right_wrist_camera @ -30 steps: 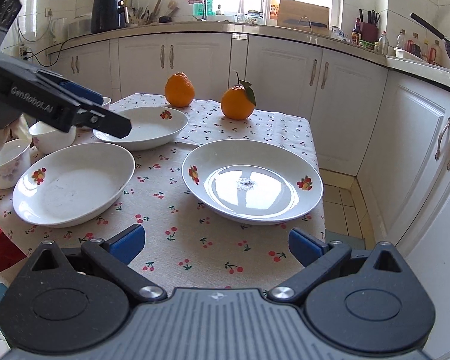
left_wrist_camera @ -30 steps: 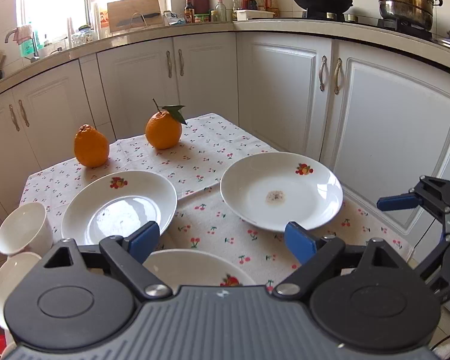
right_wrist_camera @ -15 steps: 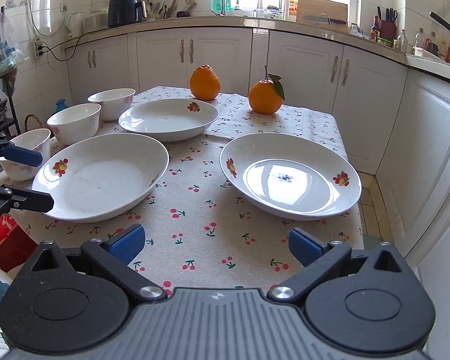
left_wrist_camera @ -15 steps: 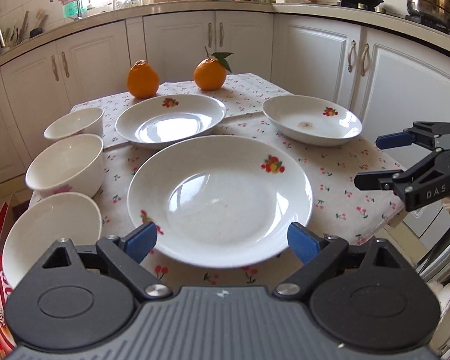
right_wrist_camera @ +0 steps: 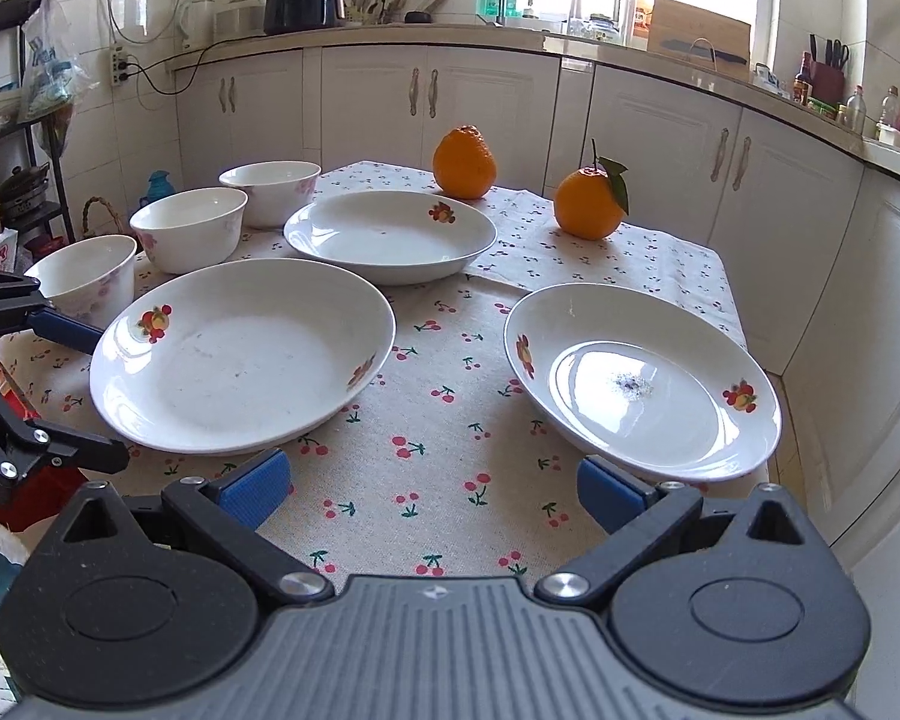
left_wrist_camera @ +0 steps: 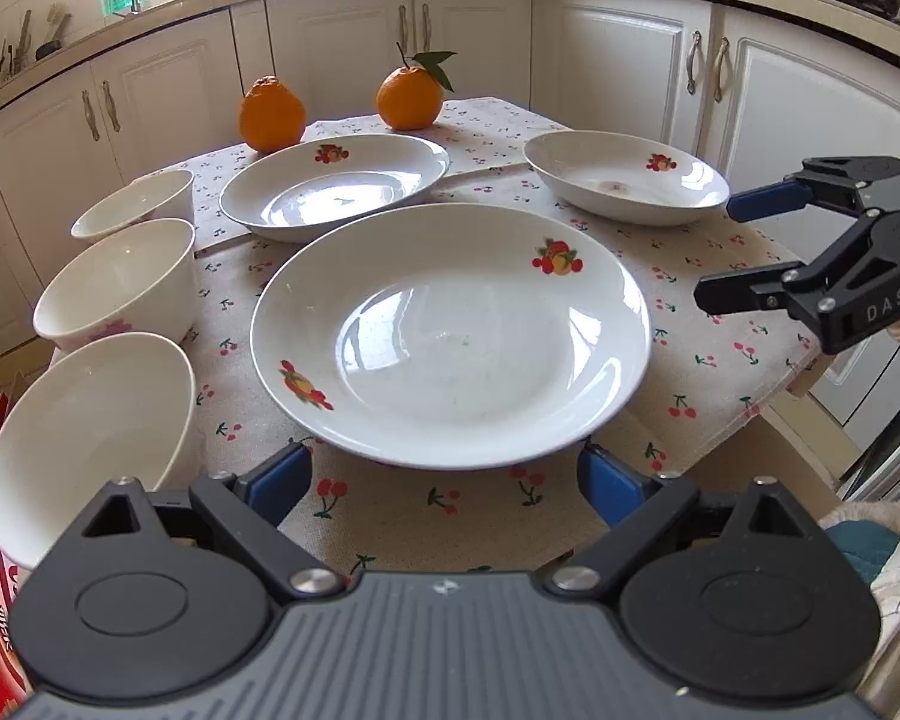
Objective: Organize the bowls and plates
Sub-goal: 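Move the right gripper to the large white fruit-print plate and grasp its rim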
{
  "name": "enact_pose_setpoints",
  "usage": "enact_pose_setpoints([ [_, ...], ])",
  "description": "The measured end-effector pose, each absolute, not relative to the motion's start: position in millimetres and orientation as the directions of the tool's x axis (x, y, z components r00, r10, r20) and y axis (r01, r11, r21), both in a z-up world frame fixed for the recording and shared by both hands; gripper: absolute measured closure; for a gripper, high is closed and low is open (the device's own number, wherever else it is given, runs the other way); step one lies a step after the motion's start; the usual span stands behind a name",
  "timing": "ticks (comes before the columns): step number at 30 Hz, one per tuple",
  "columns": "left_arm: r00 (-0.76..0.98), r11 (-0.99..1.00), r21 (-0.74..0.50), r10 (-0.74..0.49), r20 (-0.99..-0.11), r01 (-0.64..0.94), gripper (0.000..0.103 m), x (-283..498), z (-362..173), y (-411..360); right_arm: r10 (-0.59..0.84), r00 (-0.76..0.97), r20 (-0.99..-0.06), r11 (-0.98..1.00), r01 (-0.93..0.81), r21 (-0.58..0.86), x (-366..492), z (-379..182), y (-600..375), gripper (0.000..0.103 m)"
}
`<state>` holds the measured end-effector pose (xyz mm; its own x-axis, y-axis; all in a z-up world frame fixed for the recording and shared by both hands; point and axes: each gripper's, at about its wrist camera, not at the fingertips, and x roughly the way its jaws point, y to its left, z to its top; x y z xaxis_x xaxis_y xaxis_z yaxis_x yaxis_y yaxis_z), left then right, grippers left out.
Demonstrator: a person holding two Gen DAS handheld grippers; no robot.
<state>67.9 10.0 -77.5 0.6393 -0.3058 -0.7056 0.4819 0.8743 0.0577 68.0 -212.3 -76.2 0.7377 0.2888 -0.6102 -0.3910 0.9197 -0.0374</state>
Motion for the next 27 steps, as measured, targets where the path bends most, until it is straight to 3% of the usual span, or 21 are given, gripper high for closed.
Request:
enact_pose_setpoints([
  [7,0.631,0.869,0.055,-0.311,-0.71,0.491,0.006,70.8,-84.2,2.3,0.376,0.685,-0.624,0.872,-0.49,-0.013,77.1,-72.8,-201.2,0.0],
  [10,0.632,0.879,0.048,-0.302,-0.713,0.475,0.0,72.0,-85.8,-1.0,0.391,0.669,-0.632,0.852,-0.522,-0.025,81.8,-72.3,-194.6,0.0],
  [13,0.62,0.896,-0.002,-0.309,-0.721,0.444,0.0,75.1,-87.9,1.4,0.41,0.657,-0.633,0.83,-0.556,-0.04,86.0,-68.8,-188.7,0.0],
  [20,0.636,0.912,0.004,-0.284,-0.717,0.411,0.0,74.8,-88.4,-1.8,0.484,0.6,-0.637,0.764,-0.645,-0.026,107.8,-60.0,-179.9,0.0],
  [27,0.691,0.92,0.093,-0.217,-0.69,0.381,0.001,67.9,-85.3,-11.0,0.547,0.505,-0.668,0.693,-0.721,0.022,146.2,-59.2,-171.0,0.0],
])
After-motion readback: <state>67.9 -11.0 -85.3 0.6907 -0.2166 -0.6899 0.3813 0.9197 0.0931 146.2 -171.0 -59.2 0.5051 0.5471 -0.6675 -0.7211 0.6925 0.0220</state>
